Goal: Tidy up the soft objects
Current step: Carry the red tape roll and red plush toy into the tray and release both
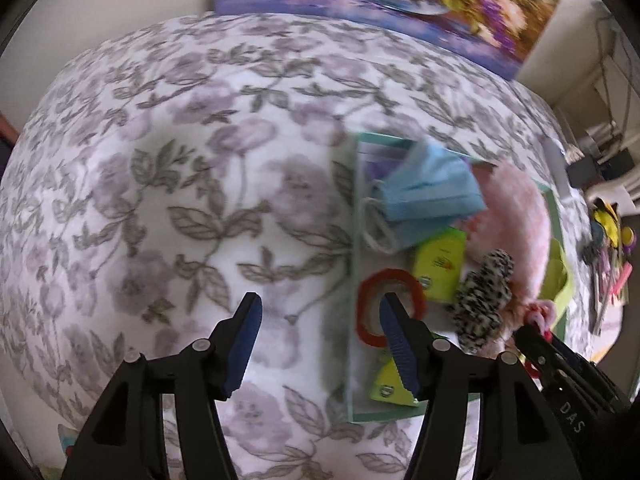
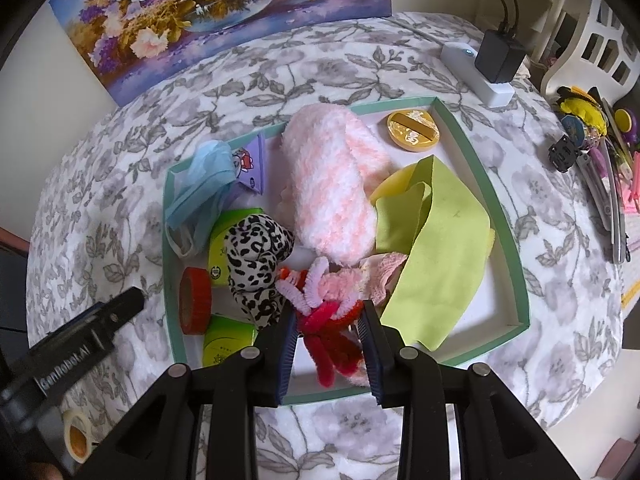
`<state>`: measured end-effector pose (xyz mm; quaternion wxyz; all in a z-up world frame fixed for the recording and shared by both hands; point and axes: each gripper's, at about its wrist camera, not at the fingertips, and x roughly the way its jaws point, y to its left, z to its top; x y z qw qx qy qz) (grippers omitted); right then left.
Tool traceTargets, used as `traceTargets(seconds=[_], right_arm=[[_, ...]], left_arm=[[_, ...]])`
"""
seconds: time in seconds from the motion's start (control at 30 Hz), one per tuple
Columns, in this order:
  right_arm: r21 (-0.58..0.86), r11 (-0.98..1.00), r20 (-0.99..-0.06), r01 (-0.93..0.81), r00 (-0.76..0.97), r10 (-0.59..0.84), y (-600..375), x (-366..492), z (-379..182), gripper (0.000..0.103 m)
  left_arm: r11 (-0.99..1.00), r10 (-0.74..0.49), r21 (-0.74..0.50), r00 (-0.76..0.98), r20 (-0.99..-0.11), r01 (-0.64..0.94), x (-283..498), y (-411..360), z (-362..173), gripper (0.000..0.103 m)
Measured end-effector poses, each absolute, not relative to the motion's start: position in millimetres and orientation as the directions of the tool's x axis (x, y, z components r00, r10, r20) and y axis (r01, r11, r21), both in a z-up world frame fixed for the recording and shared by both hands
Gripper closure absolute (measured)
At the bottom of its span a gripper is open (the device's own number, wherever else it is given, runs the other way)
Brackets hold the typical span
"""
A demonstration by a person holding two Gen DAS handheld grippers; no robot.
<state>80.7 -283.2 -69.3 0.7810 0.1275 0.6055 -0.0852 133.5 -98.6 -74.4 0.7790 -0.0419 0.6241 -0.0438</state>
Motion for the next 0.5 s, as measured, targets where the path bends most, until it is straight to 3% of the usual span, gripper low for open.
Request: traceTargets(seconds=[0.13,0.2,0.5], right_arm=[[0.084,0.953,-0.970,0.290,0.241,0.012,-283,82,-72,0.063],[0.078,0.953,-0.971,0.292,0.238,0.006,-284,82,-73,0.043],[0.063,0.950,-0.974,0.306,0.227,-0.009,-288,83,-77,0.019]], left_arm=[[0.994,-0.098,-0.104,0.222,-0.970,-0.019,136,-88,-76,0.035],[0.994,-0.092,-0.101,0.224,-0.970,-0.029,138,-86,-76,0.018],[0.997,-0.044,-0.056,0.219,-0.975,-0.049,141,-82,-84,0.015]])
